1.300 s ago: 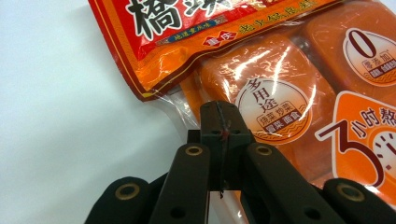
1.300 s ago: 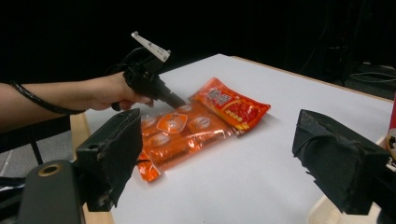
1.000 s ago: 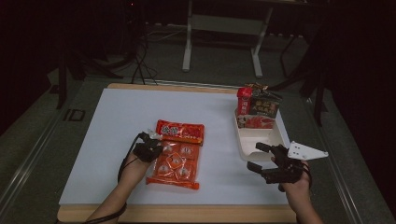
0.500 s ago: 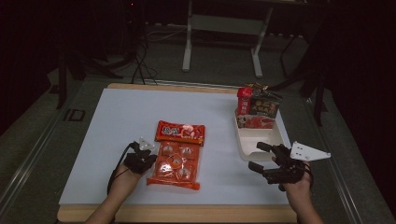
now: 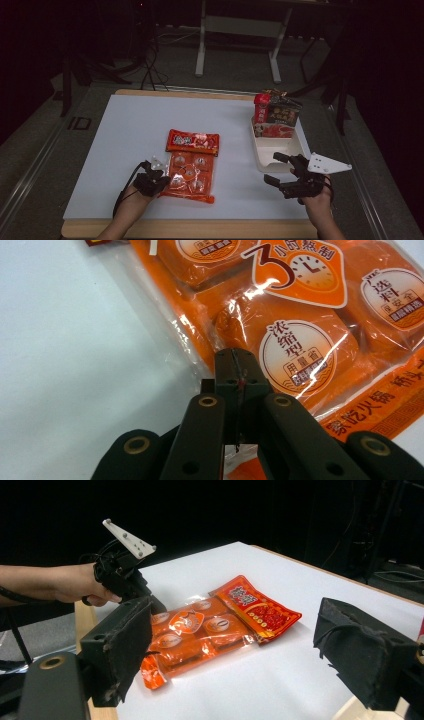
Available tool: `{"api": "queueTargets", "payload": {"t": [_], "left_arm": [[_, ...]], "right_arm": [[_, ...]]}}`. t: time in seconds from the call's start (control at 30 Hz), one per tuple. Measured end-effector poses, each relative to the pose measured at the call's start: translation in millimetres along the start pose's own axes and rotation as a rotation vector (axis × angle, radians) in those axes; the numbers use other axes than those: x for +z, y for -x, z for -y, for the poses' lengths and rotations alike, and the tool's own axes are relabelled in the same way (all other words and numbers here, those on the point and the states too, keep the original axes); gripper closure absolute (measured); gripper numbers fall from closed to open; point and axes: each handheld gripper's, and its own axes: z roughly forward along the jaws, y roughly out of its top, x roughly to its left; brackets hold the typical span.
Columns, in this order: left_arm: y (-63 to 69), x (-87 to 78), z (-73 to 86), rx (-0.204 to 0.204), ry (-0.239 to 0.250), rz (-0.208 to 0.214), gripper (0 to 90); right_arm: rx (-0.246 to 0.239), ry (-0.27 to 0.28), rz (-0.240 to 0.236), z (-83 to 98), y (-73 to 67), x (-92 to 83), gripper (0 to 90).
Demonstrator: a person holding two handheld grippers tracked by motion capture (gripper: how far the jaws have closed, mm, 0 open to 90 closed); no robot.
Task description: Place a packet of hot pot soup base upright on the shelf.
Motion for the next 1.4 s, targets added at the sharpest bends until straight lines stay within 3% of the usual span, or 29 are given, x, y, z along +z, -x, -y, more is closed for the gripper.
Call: {"api": "queueTargets", "payload": {"t": [0.27, 0.33, 0.4, 0.6, 0.7, 0.73, 0.9, 1.07, 1.23, 1.33, 1.4], "left_arm": [[9.6, 0.4, 3.3, 0.002, 0.022, 0.052, 90.0], [11.0, 0.9, 3.9, -0.015, 0.028, 0.088, 90.0], [15.4, 0.7, 2.9, 0.023, 0.024, 0.063, 90.0], [4.9, 0.0, 2.3, -0.038, 0.043, 0.102, 90.0], [2.1, -3.9, -0.3, -0.029, 0.065, 0.091, 90.0], [-2.3, -9.0, -4.8, -0.029, 0.093, 0.07, 90.0], [-17.3, -10.1, -15.5, -0.055, 0.126, 0.015, 90.0], [-27.9, 9.0, -23.7, -0.079, 0.097, -0.012, 90.0], [-29.2, 26.6, -29.6, -0.097, 0.088, 0.002, 90.0], [-22.9, 28.5, -35.5, -0.049, 0.07, -0.01, 90.0], [-20.8, 29.3, -38.2, -0.047, 0.06, -0.007, 90.0]], "right_arm": [[-0.011, -0.017, 0.006, 0.2, -0.6, 1.2, 15.2], [-0.016, -0.018, 0.008, 0.0, -0.9, 1.5, 15.2], [-0.023, -0.024, 0.009, -0.4, -1.8, 2.3, 15.1], [-0.024, -0.026, 0.006, 0.4, -2.6, 2.2, 15.0], [-0.027, -0.029, 0.013, 0.7, -2.3, 1.0, 15.0], [-0.024, -0.025, 0.014, 0.9, -2.0, 0.4, 15.0], [-0.023, -0.024, 0.021, 0.7, -1.6, -0.8, 15.0], [-0.024, -0.021, 0.019, 0.4, -2.5, -1.0, 14.9], [-0.021, -0.02, 0.018, 0.9, -1.9, -2.2, 14.9], [-0.018, -0.021, 0.018, 1.3, -1.5, -2.4, 14.9], [-0.018, -0.023, 0.018, 1.5, -1.5, -1.8, 14.9]]}}
